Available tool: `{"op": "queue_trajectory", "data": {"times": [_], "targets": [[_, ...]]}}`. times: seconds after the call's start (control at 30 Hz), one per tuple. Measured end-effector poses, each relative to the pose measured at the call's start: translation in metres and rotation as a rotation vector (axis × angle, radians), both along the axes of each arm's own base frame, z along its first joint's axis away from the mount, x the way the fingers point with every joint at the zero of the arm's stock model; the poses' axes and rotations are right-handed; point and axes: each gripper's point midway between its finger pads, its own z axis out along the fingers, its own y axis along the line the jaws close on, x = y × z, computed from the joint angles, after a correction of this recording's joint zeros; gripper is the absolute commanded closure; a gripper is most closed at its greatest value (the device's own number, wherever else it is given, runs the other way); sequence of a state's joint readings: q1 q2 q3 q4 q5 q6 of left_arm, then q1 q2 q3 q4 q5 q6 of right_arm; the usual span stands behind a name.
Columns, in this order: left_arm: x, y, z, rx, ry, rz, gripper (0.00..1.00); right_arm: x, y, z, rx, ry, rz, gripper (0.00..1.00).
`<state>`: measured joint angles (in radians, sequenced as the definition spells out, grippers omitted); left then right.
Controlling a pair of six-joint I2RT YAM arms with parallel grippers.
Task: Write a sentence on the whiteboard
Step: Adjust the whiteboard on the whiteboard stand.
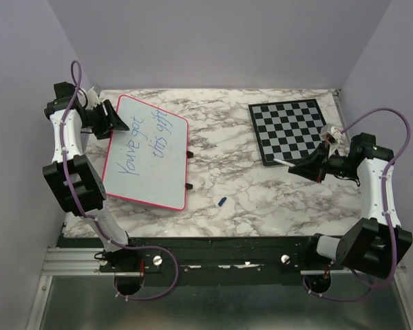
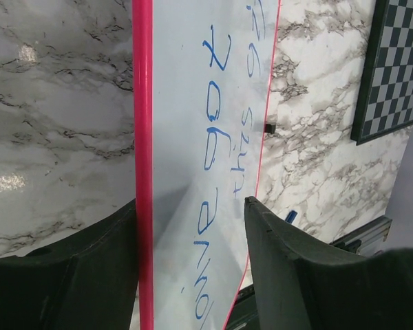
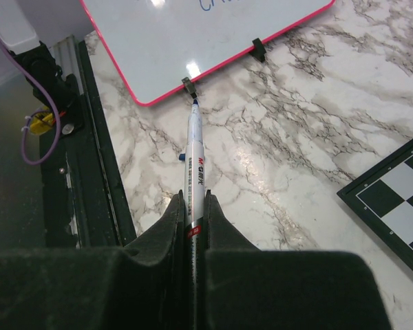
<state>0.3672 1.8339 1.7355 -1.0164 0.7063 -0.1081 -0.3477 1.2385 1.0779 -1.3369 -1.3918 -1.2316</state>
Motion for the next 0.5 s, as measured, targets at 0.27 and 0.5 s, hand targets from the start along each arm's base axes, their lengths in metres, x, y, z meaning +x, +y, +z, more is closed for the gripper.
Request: {"op": "queue_trajectory", "data": {"times": [0.27,0.5], "targets": [[-0.0004,0.0045,-0.0037,0.003,0.004,0.012,0.27,-0.0001,0.0000,0.0001,-0.001,-0.001,0.000,0.99],[-0.0011,0.0082,-0.0047,0.007,0.005,0.023,0.22,-0.0003,0.0001,0.0003,-0.001,-0.002,0.000,1.00]]}}
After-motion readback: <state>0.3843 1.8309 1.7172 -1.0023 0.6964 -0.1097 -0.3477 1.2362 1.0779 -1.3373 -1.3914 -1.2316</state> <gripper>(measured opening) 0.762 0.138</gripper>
